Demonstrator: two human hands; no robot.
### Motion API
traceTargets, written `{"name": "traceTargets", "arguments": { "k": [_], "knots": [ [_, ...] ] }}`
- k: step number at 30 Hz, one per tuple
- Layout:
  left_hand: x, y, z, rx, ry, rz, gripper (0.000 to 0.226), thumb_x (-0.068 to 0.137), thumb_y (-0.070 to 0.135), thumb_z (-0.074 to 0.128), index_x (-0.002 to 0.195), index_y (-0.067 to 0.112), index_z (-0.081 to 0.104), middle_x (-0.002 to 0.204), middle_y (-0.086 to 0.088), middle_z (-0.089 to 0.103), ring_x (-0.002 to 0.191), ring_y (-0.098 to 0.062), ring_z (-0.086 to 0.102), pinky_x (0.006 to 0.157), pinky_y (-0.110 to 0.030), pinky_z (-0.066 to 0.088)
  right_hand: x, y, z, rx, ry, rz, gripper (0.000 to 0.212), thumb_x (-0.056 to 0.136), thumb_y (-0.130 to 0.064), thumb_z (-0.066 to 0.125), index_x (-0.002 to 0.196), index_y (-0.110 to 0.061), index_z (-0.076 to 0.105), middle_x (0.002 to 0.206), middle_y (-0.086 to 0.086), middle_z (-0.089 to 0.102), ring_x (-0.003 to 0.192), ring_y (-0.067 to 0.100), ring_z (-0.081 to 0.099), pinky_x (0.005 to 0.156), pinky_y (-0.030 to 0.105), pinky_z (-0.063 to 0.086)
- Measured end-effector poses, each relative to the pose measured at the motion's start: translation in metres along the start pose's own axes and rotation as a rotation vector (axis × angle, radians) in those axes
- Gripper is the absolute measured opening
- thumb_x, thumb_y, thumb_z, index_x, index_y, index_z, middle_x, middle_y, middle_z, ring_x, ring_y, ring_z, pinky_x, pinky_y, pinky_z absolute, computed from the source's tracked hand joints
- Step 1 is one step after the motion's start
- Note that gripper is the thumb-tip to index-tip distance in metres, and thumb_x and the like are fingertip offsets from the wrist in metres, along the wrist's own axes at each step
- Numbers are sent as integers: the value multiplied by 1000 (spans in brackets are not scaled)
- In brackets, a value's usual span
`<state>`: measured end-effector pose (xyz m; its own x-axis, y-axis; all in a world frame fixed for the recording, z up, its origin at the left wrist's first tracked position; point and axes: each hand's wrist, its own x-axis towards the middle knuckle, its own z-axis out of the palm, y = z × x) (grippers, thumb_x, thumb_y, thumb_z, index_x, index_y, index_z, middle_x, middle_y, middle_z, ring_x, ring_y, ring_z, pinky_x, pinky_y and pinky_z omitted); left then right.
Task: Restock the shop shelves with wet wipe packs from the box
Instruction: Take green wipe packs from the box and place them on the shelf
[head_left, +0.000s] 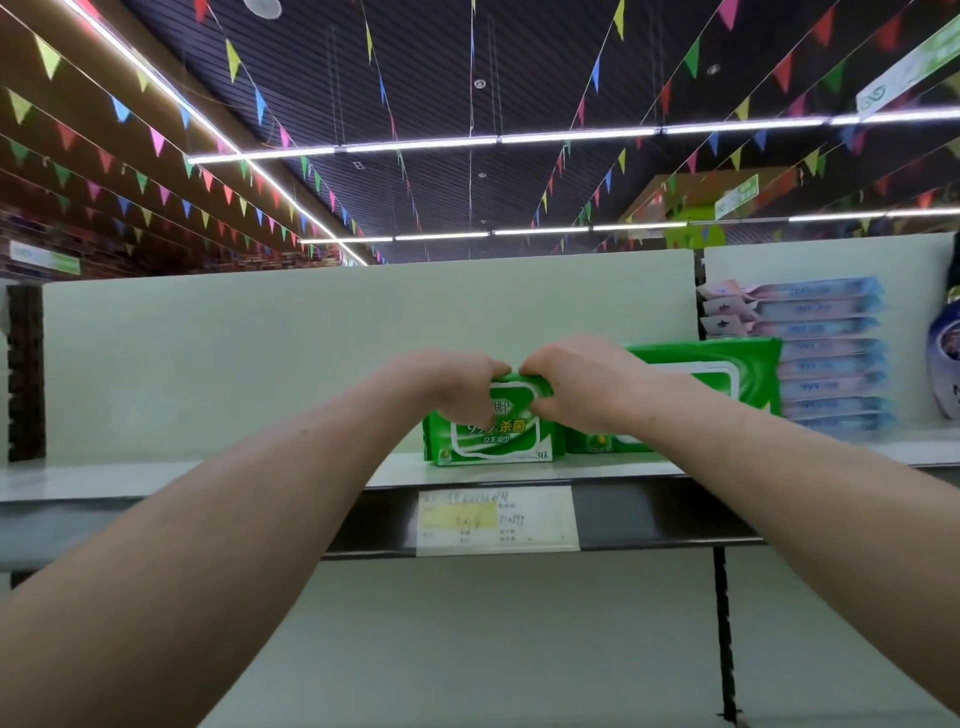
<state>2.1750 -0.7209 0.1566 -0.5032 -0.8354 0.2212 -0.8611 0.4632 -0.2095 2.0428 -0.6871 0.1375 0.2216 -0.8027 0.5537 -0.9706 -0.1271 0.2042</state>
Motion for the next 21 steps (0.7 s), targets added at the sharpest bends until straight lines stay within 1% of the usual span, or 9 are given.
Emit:
{"name": "traceTargets", "arguments": {
  "k": [1, 3, 4, 6, 8, 10, 13, 18, 21],
  "knots": [
    [-2, 0, 1, -3, 0, 1, 57, 94, 15, 53, 147, 22, 34, 124, -5, 57, 82, -17, 53, 63, -25, 44, 0, -2, 1, -10, 2, -6, 17, 93, -22, 55, 106, -12, 62, 90, 2, 61, 82, 23, 57, 73, 33, 49],
    [-2, 2, 1, -10, 11, -12, 61, 94, 12, 51, 150, 22, 28, 127, -6, 55, 85, -17, 52, 65, -25, 42, -2, -6, 1, -39, -3, -5, 9, 93, -18, 54, 99, -12, 58, 88, 3, 57, 79, 23, 52, 67, 30, 43],
    [-2, 3, 2, -21, 20, -23, 62, 93, 11, 51, 150, 21, 28, 127, -7, 55, 89, -19, 53, 67, -26, 42, -3, -8, -1, -53, -8, -1, 4, 93, -16, 53, 95, -13, 55, 88, 4, 56, 78, 23, 51, 66, 30, 41],
    [-2, 6, 4, -56, 42, -44, 60, 91, 8, 52, 147, 19, 33, 124, -7, 56, 94, -21, 53, 71, -28, 42, -4, -10, -6, -66, -27, 2, 3, 93, -17, 54, 92, -14, 52, 90, 4, 58, 79, 23, 52, 66, 31, 42],
    [-6, 7, 4, -94, 72, -67, 63, 90, 7, 54, 148, 18, 32, 130, -6, 54, 106, -24, 54, 80, -29, 43, -5, -10, -11, -50, -35, -4, 9, 92, -17, 54, 100, -12, 56, 96, 5, 62, 83, 24, 57, 68, 32, 47],
    [-11, 7, 3, -103, 107, -87, 69, 90, 8, 56, 151, 18, 26, 142, -6, 47, 121, -25, 49, 92, -32, 43, -6, -11, -16, -32, -23, -16, 23, 93, -16, 53, 115, -12, 58, 103, 5, 64, 89, 24, 61, 73, 33, 52],
    [-23, 5, -1, -83, 144, -119, 67, 93, 11, 56, 152, 16, 25, 149, -8, 40, 132, -26, 41, 106, -36, 37, -7, -14, -20, -3, 15, -54, 31, 94, -18, 52, 124, -13, 56, 110, 5, 64, 96, 23, 62, 81, 35, 54],
    [-48, -1, -2, -70, 170, -210, 63, 93, 9, 55, 150, 17, 30, 147, -5, 43, 132, -24, 42, 107, -36, 37, -10, -27, -23, 66, 72, -141, 31, 94, -26, 54, 122, -14, 58, 109, 4, 65, 97, 23, 62, 83, 38, 54],
    [-65, -11, 0, -73, 168, -299, 60, 94, 12, 52, 150, 20, 33, 148, -2, 42, 133, -24, 42, 109, -44, 36, -10, -41, -25, 110, 104, -208, 31, 94, -25, 52, 123, -14, 58, 109, 4, 64, 95, 22, 60, 80, 35, 52]
  ]
}}
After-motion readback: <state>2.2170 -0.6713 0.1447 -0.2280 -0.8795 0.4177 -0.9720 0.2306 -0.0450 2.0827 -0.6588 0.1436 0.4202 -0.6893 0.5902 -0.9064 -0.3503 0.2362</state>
